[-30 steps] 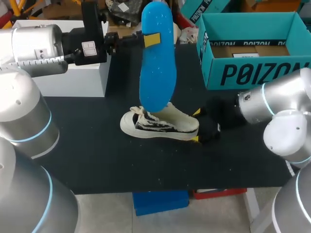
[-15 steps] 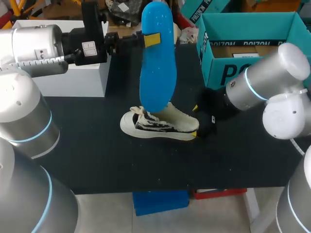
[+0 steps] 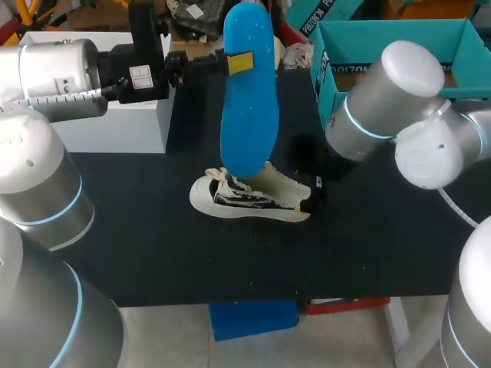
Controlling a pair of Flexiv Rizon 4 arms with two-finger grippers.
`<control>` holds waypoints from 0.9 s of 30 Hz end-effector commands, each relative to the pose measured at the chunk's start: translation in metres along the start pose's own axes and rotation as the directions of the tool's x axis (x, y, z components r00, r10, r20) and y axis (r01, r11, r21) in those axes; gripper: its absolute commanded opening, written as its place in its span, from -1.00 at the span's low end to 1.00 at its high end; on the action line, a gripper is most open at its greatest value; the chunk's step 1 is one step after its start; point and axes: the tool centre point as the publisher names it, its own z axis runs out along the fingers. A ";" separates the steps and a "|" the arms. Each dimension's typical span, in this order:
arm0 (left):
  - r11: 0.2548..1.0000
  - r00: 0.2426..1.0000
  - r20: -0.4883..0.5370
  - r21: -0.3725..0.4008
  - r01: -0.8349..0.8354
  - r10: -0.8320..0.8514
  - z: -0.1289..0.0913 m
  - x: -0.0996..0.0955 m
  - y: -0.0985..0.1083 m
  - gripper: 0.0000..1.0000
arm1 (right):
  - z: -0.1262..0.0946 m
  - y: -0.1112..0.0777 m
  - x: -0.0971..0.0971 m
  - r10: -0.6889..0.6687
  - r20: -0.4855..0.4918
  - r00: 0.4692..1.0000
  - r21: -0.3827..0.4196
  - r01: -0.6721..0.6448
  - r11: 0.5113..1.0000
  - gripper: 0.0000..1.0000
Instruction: Take the shoe out of the shoebox, open the shoe tongue, remove and reinsert the insole, then place the shoe into the shoebox
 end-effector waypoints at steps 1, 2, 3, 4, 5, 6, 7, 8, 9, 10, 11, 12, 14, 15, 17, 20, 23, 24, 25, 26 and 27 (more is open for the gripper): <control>1.000 1.000 0.003 -0.003 0.001 -0.001 0.000 0.001 0.000 -1.00 | 0.004 0.006 -0.001 0.005 -0.005 1.000 0.366 -0.003 0.931 1.00; 1.000 1.000 0.003 -0.003 0.001 -0.001 0.000 0.001 0.000 -1.00 | 0.005 0.007 -0.001 0.005 -0.008 1.000 0.374 -0.002 0.928 1.00; 1.000 1.000 0.003 -0.003 0.001 -0.001 0.000 0.001 0.000 -1.00 | 0.005 0.007 -0.001 0.005 -0.010 1.000 0.376 -0.001 0.927 1.00; 1.000 1.000 0.003 -0.003 0.001 -0.001 0.000 0.001 0.000 -1.00 | 0.006 0.007 -0.001 0.005 -0.012 1.000 0.378 0.000 0.926 1.00; 1.000 1.000 0.003 -0.003 0.001 -0.001 0.000 0.001 0.000 -1.00 | 0.007 0.007 -0.002 0.005 -0.015 1.000 0.380 0.002 0.925 1.00; 1.000 1.000 0.003 -0.003 0.001 -0.001 0.000 0.001 0.000 -1.00 | 0.008 0.008 -0.002 0.003 -0.019 1.000 0.385 0.004 0.923 1.00; 1.000 1.000 0.003 -0.003 0.001 -0.001 0.000 0.001 0.000 -1.00 | 0.008 0.008 -0.002 0.004 -0.020 1.000 0.386 0.005 0.923 1.00; 1.000 1.000 0.003 -0.003 0.001 -0.001 0.000 0.001 0.000 -1.00 | 0.009 0.008 -0.003 0.005 -0.024 1.000 0.386 0.005 0.923 1.00; 1.000 1.000 0.003 -0.003 0.001 -0.001 0.000 0.001 0.000 -1.00 | 0.010 0.008 -0.003 0.007 -0.028 1.000 0.387 0.005 0.922 1.00; 1.000 1.000 0.003 -0.003 0.001 -0.001 0.000 0.001 0.000 -1.00 | 0.011 0.009 -0.003 0.007 -0.029 1.000 0.388 0.005 0.922 1.00; 1.000 1.000 0.003 -0.003 0.001 -0.001 0.000 0.001 0.000 -1.00 | 0.011 0.009 -0.003 0.010 -0.033 0.999 0.388 0.004 0.922 1.00; 1.000 1.000 0.003 -0.003 0.001 -0.001 0.000 0.001 0.000 -1.00 | 0.012 0.009 -0.004 0.013 -0.037 0.999 0.389 0.003 0.921 1.00; 1.000 1.000 0.003 -0.003 0.001 -0.001 0.000 0.001 0.000 -1.00 | 0.013 0.009 -0.004 0.016 -0.043 0.999 0.391 0.002 0.920 1.00; 1.000 1.000 0.003 -0.003 0.001 -0.001 0.000 0.001 0.000 -1.00 | 0.014 0.009 -0.004 0.017 -0.047 0.999 0.393 0.003 0.919 1.00; 1.000 1.000 0.003 -0.003 0.001 -0.001 0.000 0.001 0.000 -1.00 | 0.015 0.009 -0.004 0.020 -0.051 0.999 0.393 0.002 0.920 1.00; 1.000 1.000 0.003 -0.003 0.001 -0.001 0.000 0.001 0.000 -1.00 | 0.016 0.009 -0.005 0.024 -0.054 0.998 0.390 -0.001 0.921 1.00; 1.000 1.000 0.003 -0.003 0.001 -0.001 0.000 0.001 0.000 -1.00 | 0.017 0.008 -0.005 0.026 -0.057 0.998 0.385 -0.002 0.923 1.00; 1.000 1.000 0.003 -0.003 0.001 -0.001 0.000 0.001 0.000 -1.00 | 0.017 0.008 -0.005 0.026 -0.057 0.998 0.383 -0.002 0.924 1.00; 1.000 1.000 0.003 -0.003 0.001 -0.001 0.000 0.001 0.000 -1.00 | 0.017 0.008 -0.005 0.026 -0.060 0.998 0.376 -0.001 0.927 1.00; 1.000 1.000 0.003 -0.003 0.001 -0.001 0.000 0.001 0.000 -1.00 | 0.018 0.008 -0.006 0.026 -0.061 0.998 0.372 -0.002 0.928 1.00; 1.000 1.000 0.003 -0.003 0.001 -0.001 0.000 0.001 0.000 -1.00 | 0.018 0.008 -0.006 0.026 -0.061 0.998 0.371 -0.002 0.929 1.00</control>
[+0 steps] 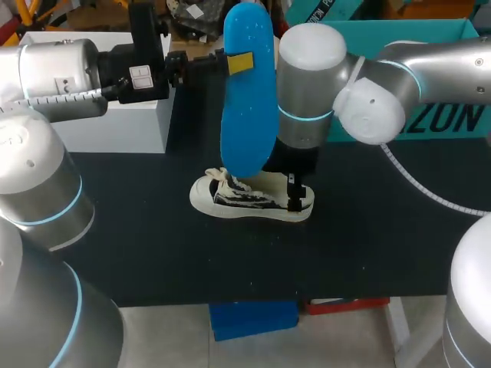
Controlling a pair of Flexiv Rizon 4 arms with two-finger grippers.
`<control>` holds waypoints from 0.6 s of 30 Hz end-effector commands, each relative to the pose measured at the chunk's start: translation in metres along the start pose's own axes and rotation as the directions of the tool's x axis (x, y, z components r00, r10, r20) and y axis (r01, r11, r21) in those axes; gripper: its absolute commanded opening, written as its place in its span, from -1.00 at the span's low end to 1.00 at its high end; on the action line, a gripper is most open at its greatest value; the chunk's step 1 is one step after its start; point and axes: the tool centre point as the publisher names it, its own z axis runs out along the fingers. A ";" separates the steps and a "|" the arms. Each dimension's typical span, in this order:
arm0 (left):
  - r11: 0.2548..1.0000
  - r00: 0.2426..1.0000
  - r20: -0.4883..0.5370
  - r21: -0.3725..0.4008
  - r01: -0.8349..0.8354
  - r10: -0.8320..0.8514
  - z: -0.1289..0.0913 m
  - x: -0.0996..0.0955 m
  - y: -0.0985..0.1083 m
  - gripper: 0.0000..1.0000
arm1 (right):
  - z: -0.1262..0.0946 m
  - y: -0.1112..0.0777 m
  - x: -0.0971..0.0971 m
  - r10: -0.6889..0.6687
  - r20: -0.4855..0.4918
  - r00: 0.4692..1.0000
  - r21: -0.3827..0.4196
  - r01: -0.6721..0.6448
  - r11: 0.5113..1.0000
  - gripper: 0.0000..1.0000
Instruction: Take the shoe out of the shoebox, open the shoe tongue, remove and reinsert the insole, then place the shoe into the shoebox
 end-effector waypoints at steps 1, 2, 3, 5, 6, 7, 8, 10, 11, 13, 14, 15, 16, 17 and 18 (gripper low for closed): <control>1.000 1.000 0.003 -0.003 0.001 -0.001 0.000 0.001 0.000 -1.00 | 0.002 0.004 -0.002 0.000 -0.003 1.000 0.032 0.000 0.999 1.00; 1.000 1.000 0.003 -0.003 0.001 -0.001 0.000 0.001 0.000 -1.00 | 0.002 0.004 -0.002 0.000 -0.004 1.000 0.029 0.000 1.000 1.00; 1.000 1.000 0.003 -0.003 0.001 -0.001 0.000 0.001 0.000 -1.00 | 0.002 0.003 -0.002 0.000 -0.004 1.000 0.027 0.000 1.000 1.00; 1.000 1.000 0.003 -0.003 0.001 -0.001 0.000 0.001 0.000 -1.00 | 0.002 0.003 -0.002 0.000 -0.004 1.000 0.021 0.000 1.000 1.00; 1.000 1.000 0.003 -0.003 0.001 -0.001 0.000 0.001 0.000 -1.00 | 0.002 0.002 -0.002 0.000 -0.004 1.000 0.019 0.000 1.000 1.00; 1.000 1.000 0.003 -0.003 0.001 -0.001 0.000 0.001 0.000 -1.00 | 0.002 0.002 -0.002 0.001 -0.003 1.000 0.015 -0.001 1.000 1.00; 1.000 1.000 0.003 -0.003 0.001 -0.001 0.000 0.001 0.000 -1.00 | 0.001 0.001 -0.001 0.002 -0.003 1.000 0.007 -0.002 1.000 1.00; 1.000 1.000 0.003 -0.003 0.001 -0.001 0.000 0.001 0.000 -1.00 | 0.000 -0.001 -0.002 0.005 0.000 1.000 -0.006 -0.005 1.000 1.00; 1.000 1.000 0.003 -0.003 0.001 -0.001 0.000 0.001 0.000 -1.00 | -0.001 -0.002 -0.001 0.007 0.001 1.000 -0.011 -0.007 1.000 1.00; 1.000 1.000 0.003 -0.003 0.001 -0.001 0.000 0.001 0.000 -1.00 | -0.002 -0.004 -0.001 0.011 0.005 1.000 -0.039 -0.011 0.999 1.00; 1.000 1.000 0.003 -0.003 0.001 -0.001 0.000 0.001 0.000 -1.00 | -0.003 -0.004 -0.001 0.010 0.006 1.000 -0.064 -0.010 0.998 1.00; 1.000 1.000 0.003 -0.003 0.001 -0.001 0.000 0.001 0.000 -1.00 | -0.004 -0.005 -0.001 0.015 0.008 1.000 -0.096 -0.014 0.995 1.00; 1.000 1.000 0.003 -0.003 0.001 -0.001 0.000 0.001 0.000 -1.00 | -0.005 -0.006 -0.001 0.018 0.008 1.000 -0.122 -0.017 0.992 1.00; 1.000 1.000 0.003 -0.003 0.001 -0.001 0.000 0.001 0.000 -1.00 | -0.006 -0.006 -0.001 0.018 0.009 1.000 -0.160 -0.016 0.987 1.00; 1.000 1.000 0.003 -0.003 0.001 -0.001 0.000 0.001 0.000 -1.00 | -0.007 -0.007 -0.001 0.024 0.007 1.000 -0.201 -0.022 0.979 1.00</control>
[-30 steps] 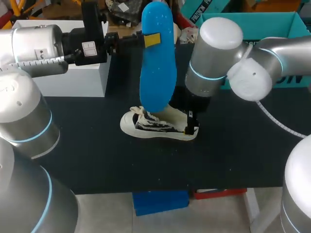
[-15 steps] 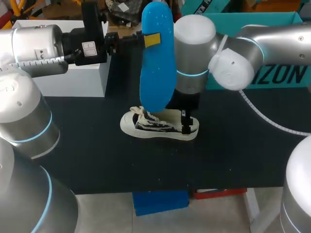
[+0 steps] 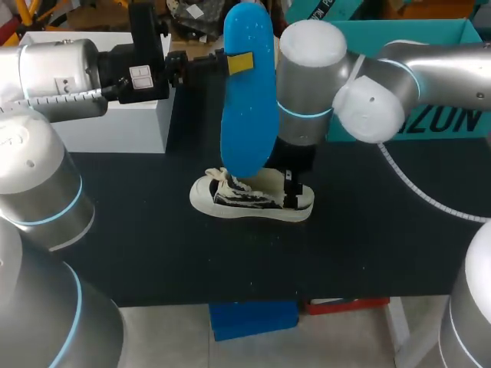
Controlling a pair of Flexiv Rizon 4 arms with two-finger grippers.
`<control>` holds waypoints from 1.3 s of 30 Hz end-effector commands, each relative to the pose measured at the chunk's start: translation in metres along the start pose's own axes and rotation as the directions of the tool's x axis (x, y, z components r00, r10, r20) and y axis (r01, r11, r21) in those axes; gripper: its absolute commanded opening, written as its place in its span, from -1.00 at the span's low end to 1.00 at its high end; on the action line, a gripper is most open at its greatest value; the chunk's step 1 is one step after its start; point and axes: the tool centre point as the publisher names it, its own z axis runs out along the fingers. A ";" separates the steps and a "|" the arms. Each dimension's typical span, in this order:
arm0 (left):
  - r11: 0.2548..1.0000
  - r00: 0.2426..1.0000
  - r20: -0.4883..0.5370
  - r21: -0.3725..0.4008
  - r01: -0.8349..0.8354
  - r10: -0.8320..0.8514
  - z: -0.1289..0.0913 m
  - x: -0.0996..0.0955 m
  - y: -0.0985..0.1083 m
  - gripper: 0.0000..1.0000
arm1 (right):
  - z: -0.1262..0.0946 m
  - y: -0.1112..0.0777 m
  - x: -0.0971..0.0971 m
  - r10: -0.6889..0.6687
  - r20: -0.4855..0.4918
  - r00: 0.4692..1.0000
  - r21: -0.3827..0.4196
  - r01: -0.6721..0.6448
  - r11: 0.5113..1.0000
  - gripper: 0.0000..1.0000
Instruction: Take the shoe out of the shoebox, open the shoe tongue, remove and reinsert the insole, then place the shoe into the shoebox
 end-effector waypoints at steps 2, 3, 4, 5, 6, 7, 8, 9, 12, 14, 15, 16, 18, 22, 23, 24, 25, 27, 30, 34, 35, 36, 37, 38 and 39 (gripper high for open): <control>1.000 1.000 0.003 -0.003 0.001 -0.001 0.000 0.001 0.000 -1.00 | -0.004 -0.019 0.004 0.007 -0.003 1.000 -0.219 -0.007 0.976 1.00; 1.000 1.000 0.003 -0.003 0.001 -0.001 0.000 0.001 0.000 -1.00 | -0.005 -0.019 0.004 0.012 -0.002 1.000 -0.253 -0.012 0.967 1.00; 1.000 1.000 0.003 -0.003 0.001 -0.001 0.000 0.001 0.000 -1.00 | -0.005 -0.020 0.004 0.013 -0.002 1.000 -0.272 -0.013 0.962 1.00; 1.000 1.000 0.003 -0.003 0.001 -0.001 0.000 0.001 0.000 -1.00 | -0.006 -0.020 0.004 0.013 -0.004 1.000 -0.321 -0.014 0.947 1.00; 1.000 1.000 0.003 -0.003 0.001 -0.001 0.000 0.001 0.000 -1.00 | -0.007 -0.020 0.004 0.015 -0.005 1.000 -0.348 -0.016 0.937 1.00; 1.000 1.000 0.003 -0.003 0.001 -0.001 0.000 0.001 0.000 -1.00 | -0.007 -0.020 0.004 0.013 -0.008 1.000 -0.373 -0.015 0.928 1.00; 1.000 1.000 0.003 -0.003 0.001 -0.001 0.000 0.001 0.000 -1.00 | -0.008 -0.020 0.004 0.009 -0.010 1.000 -0.404 -0.012 0.915 1.00; 1.000 1.000 0.003 -0.003 0.001 -0.001 0.000 0.001 0.000 -1.00 | -0.008 -0.020 0.004 0.012 -0.010 1.000 -0.435 -0.015 0.900 1.00; 1.000 1.000 0.003 -0.003 0.001 -0.001 0.000 0.001 0.000 -1.00 | -0.008 -0.019 0.005 0.009 -0.015 1.000 -0.483 -0.015 0.876 1.00; 1.000 1.000 0.003 -0.003 0.001 -0.001 0.000 0.001 0.000 -1.00 | -0.009 -0.020 0.005 0.008 -0.017 1.000 -0.525 -0.016 0.851 1.00; 1.000 1.000 0.003 -0.003 0.001 -0.001 0.000 0.001 0.000 -1.00 | -0.009 -0.020 0.005 0.010 -0.017 1.000 -0.538 -0.018 0.843 1.00; 1.000 1.000 0.003 -0.003 0.001 -0.001 0.000 0.001 0.000 -1.00 | -0.008 -0.020 0.006 0.013 -0.019 1.000 -0.554 -0.021 0.832 1.00; 1.000 1.000 0.003 -0.003 0.001 -0.001 0.000 0.001 0.000 -1.00 | -0.008 -0.021 0.006 0.018 -0.019 1.000 -0.581 -0.026 0.813 1.00; 1.000 1.000 0.003 -0.003 0.001 -0.001 0.000 0.001 0.000 -1.00 | -0.007 -0.024 0.006 0.034 -0.020 0.999 -0.631 -0.039 0.775 1.00; 1.000 1.000 0.003 -0.003 0.001 -0.001 0.000 0.001 0.000 -1.00 | -0.007 -0.024 0.007 0.039 -0.020 0.999 -0.640 -0.042 0.767 1.00; 1.000 1.000 0.003 -0.003 0.001 -0.001 0.000 0.001 0.000 -1.00 | -0.006 -0.025 0.008 0.044 -0.021 0.999 -0.655 -0.046 0.754 1.00; 1.000 1.000 0.003 -0.003 0.001 -0.001 0.000 0.001 0.000 -1.00 | -0.006 -0.025 0.008 0.047 -0.022 0.999 -0.669 -0.050 0.742 1.00; 1.000 1.000 0.003 -0.003 0.001 -0.001 0.000 0.001 0.000 -1.00 | -0.005 -0.026 0.009 0.056 -0.022 0.998 -0.683 -0.055 0.728 1.00; 1.000 1.000 0.003 -0.003 0.001 -0.001 0.000 0.001 0.000 -1.00 | -0.003 -0.028 0.010 0.066 -0.020 0.998 -0.714 -0.060 0.698 1.00; 1.000 1.000 0.003 -0.003 0.001 -0.001 0.000 0.001 0.000 -1.00 | -0.002 -0.028 0.012 0.055 -0.007 0.998 -0.730 -0.043 0.683 1.00; 1.000 1.000 0.003 -0.003 0.001 -0.001 0.000 0.001 0.000 -1.00 | -0.001 -0.028 0.013 0.056 -0.005 0.998 -0.747 -0.041 0.664 1.00; 1.000 1.000 0.003 -0.003 0.001 -0.001 0.000 0.001 0.000 -1.00 | -0.001 -0.028 0.013 0.056 -0.005 0.998 -0.753 -0.041 0.657 1.00; 1.000 1.000 0.003 -0.003 0.001 -0.001 0.000 0.001 0.000 -1.00 | -0.001 -0.028 0.013 0.055 -0.005 0.998 -0.753 -0.040 0.656 1.00; 1.000 1.000 0.003 -0.003 0.001 -0.001 0.000 0.001 0.000 -1.00 | -0.001 -0.027 0.014 0.051 -0.003 0.999 -0.756 -0.036 0.653 1.00; 1.000 1.000 0.003 -0.003 0.001 -0.001 0.000 0.001 0.000 -1.00 | 0.000 -0.027 0.014 0.047 -0.003 0.999 -0.764 -0.033 0.644 1.00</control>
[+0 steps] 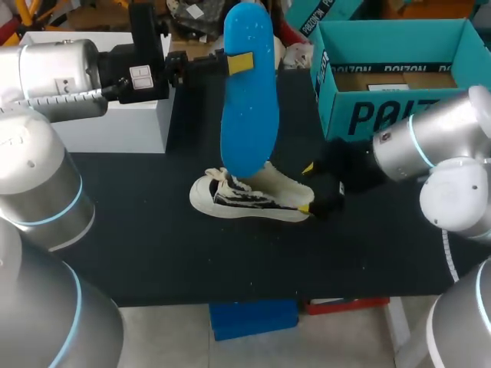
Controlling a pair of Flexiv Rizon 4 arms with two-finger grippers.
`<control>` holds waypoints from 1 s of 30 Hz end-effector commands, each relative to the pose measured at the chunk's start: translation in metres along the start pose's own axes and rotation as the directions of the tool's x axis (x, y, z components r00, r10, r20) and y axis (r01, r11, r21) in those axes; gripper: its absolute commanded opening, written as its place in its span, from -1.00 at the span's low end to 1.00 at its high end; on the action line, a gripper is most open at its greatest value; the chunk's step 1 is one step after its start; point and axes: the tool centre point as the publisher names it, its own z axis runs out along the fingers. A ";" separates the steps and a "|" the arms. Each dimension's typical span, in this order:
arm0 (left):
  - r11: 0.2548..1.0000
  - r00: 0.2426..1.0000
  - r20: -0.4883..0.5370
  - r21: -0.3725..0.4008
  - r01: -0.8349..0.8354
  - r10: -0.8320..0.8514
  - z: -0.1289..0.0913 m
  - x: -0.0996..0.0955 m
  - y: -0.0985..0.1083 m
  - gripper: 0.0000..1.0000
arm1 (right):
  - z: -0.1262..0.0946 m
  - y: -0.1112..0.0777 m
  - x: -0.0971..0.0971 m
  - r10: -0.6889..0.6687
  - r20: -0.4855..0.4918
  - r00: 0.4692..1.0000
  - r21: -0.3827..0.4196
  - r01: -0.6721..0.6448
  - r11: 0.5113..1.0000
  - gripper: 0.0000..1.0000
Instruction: Take the shoe out of the shoebox, open the shoe tongue, remove and reinsert the insole, then place the shoe into the shoebox
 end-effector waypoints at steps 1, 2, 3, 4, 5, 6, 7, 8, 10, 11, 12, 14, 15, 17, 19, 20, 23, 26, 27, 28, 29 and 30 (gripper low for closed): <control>1.000 1.000 0.003 -0.004 0.001 -0.001 0.000 0.001 0.000 -1.00 | 0.003 -0.004 0.003 -0.008 0.001 1.000 -0.145 0.008 0.989 1.00; 1.000 1.000 0.003 -0.004 0.001 -0.001 0.000 0.001 0.000 -1.00 | 0.003 -0.005 0.004 -0.009 0.000 1.000 -0.152 0.009 0.988 1.00; 1.000 1.000 0.003 -0.004 0.001 -0.001 0.000 0.001 0.000 -1.00 | 0.005 -0.005 0.004 -0.011 -0.004 1.000 -0.163 0.010 0.987 1.00; 1.000 1.000 0.003 -0.004 0.001 -0.001 0.000 0.001 0.000 -1.00 | 0.005 -0.005 0.004 -0.013 -0.004 1.000 -0.172 0.012 0.985 1.00; 1.000 1.000 0.003 -0.004 0.001 -0.001 0.000 0.001 0.000 -1.00 | 0.006 -0.005 0.005 -0.013 -0.004 1.000 -0.174 0.012 0.985 1.00; 1.000 1.000 0.003 -0.004 0.001 -0.001 0.000 0.001 0.000 -1.00 | 0.007 -0.005 0.005 -0.013 -0.005 1.000 -0.175 0.012 0.985 1.00; 1.000 1.000 0.003 -0.004 0.001 -0.001 0.000 0.001 0.000 -1.00 | 0.007 -0.005 0.005 -0.015 -0.007 1.000 -0.178 0.014 0.984 1.00; 1.000 1.000 0.003 -0.004 0.001 -0.001 0.000 0.001 0.000 -1.00 | 0.008 -0.005 0.005 -0.016 -0.007 1.000 -0.180 0.014 0.983 1.00; 1.000 1.000 0.003 -0.004 0.001 -0.001 0.000 0.001 0.000 -1.00 | 0.009 -0.006 0.005 -0.016 -0.006 1.000 -0.180 0.015 0.984 1.00; 1.000 1.000 0.003 -0.004 0.001 -0.001 0.000 0.001 0.000 -1.00 | 0.009 -0.006 0.005 -0.017 -0.005 1.000 -0.180 0.015 0.984 1.00; 1.000 1.000 0.003 -0.004 0.001 -0.001 0.000 0.001 0.000 -1.00 | 0.009 -0.006 0.005 -0.017 -0.002 1.000 -0.179 0.016 0.984 1.00; 1.000 1.000 0.003 -0.004 0.001 -0.001 0.000 0.001 0.000 -1.00 | 0.008 -0.006 0.004 -0.018 0.003 1.000 -0.174 0.018 0.985 1.00; 1.000 1.000 0.003 -0.004 0.001 -0.001 0.000 0.001 0.000 -1.00 | 0.007 -0.006 0.003 -0.019 0.007 1.000 -0.168 0.020 0.986 1.00; 1.000 1.000 0.003 -0.004 0.001 -0.001 0.000 0.001 0.000 -1.00 | 0.006 -0.005 0.001 -0.022 0.011 1.000 -0.160 0.023 0.987 1.00; 1.000 1.000 0.003 -0.004 0.001 -0.001 0.000 0.001 0.000 -1.00 | 0.006 -0.005 0.000 -0.024 0.011 1.000 -0.153 0.026 0.988 1.00; 1.000 1.000 0.003 -0.004 0.001 -0.001 0.000 0.001 0.000 -1.00 | 0.006 -0.005 0.000 -0.025 0.011 1.000 -0.152 0.026 0.988 1.00; 1.000 1.000 0.003 -0.004 0.001 -0.001 0.000 0.001 0.000 -1.00 | 0.004 -0.005 -0.001 -0.032 0.009 0.999 -0.137 0.033 0.990 1.00; 1.000 1.000 0.003 -0.004 0.001 -0.001 0.000 0.001 0.000 -1.00 | -0.003 -0.005 0.001 -0.049 0.008 0.999 -0.060 0.049 0.997 1.00; 1.000 1.000 0.003 -0.004 0.001 -0.001 0.000 0.001 0.000 -1.00 | -0.005 -0.004 0.001 -0.051 0.008 0.999 -0.005 0.051 0.999 1.00; 1.000 1.000 0.003 -0.004 0.001 -0.001 0.000 0.001 0.000 -1.00 | -0.007 -0.004 0.001 -0.057 0.010 0.998 0.061 0.056 0.997 1.00; 1.000 1.000 0.003 -0.004 0.001 -0.001 0.000 0.001 0.000 -1.00 | -0.009 -0.004 0.001 -0.070 0.008 0.998 0.130 0.068 0.989 1.00; 1.000 1.000 0.003 -0.004 0.001 -0.001 0.000 0.001 0.000 -1.00 | -0.011 -0.003 0.000 -0.078 0.008 0.997 0.187 0.075 0.980 1.00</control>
